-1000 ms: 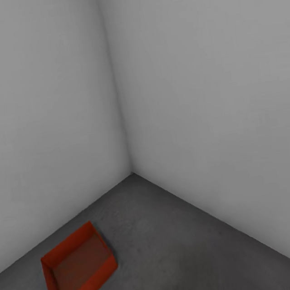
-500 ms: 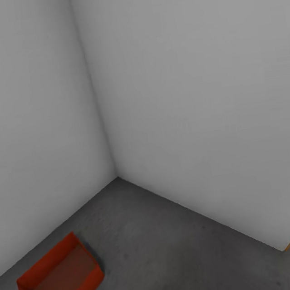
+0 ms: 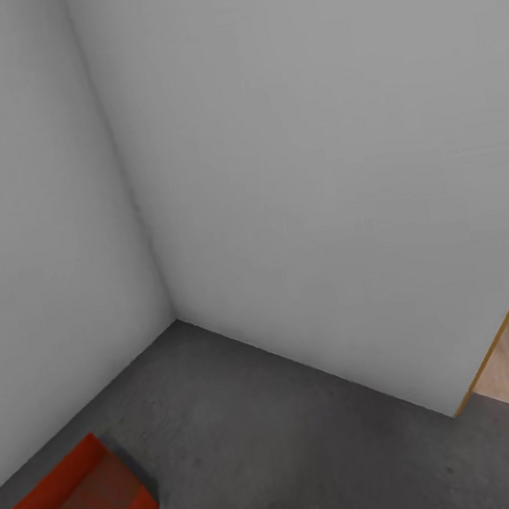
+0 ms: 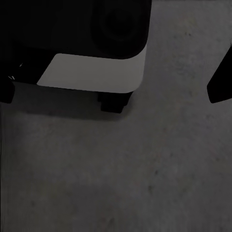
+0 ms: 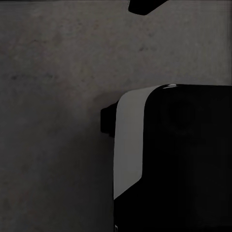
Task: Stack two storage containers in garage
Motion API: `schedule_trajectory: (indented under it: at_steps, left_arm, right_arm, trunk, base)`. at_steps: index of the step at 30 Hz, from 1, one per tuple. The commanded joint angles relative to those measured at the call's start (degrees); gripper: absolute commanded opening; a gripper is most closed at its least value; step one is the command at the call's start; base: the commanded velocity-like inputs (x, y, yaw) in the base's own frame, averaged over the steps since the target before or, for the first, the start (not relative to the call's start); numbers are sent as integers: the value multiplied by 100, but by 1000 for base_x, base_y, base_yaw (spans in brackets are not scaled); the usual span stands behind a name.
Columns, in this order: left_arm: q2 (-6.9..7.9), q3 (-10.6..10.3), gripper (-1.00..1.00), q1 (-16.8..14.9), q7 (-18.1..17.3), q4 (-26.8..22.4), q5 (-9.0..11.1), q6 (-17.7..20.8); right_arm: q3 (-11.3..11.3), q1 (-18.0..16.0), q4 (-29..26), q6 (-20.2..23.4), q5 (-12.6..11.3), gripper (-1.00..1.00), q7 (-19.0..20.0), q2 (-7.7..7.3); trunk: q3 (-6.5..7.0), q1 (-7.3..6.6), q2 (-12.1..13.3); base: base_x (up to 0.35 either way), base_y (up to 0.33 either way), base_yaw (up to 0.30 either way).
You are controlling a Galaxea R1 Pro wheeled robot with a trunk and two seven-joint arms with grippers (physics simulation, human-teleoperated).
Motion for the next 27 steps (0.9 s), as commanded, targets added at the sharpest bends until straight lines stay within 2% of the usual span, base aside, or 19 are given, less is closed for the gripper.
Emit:
schedule_trajectory:
  at_steps: [1,20,27]
  left_arm:
    - [-1,-21,100,-2,17,-4,56,16]
    - [-1,-20,100,-2,18,-4,56,17]
    - [-1,-20,100,-2,16,-4,56,17]
  right_arm:
    - [46,-7,18,-31,-56,100,-1,6]
    - [46,-7,18,-31,-73,100,-1,3]
    - [46,-7,18,-31,-74,100,6,-100]
  trunk:
    - [-5,0,-3]
    - [-5,0,-3]
    - [-5,0,-3]
  base:
    - [0,0,-293]
    - [0,0,-295]
    - [0,0,-295]
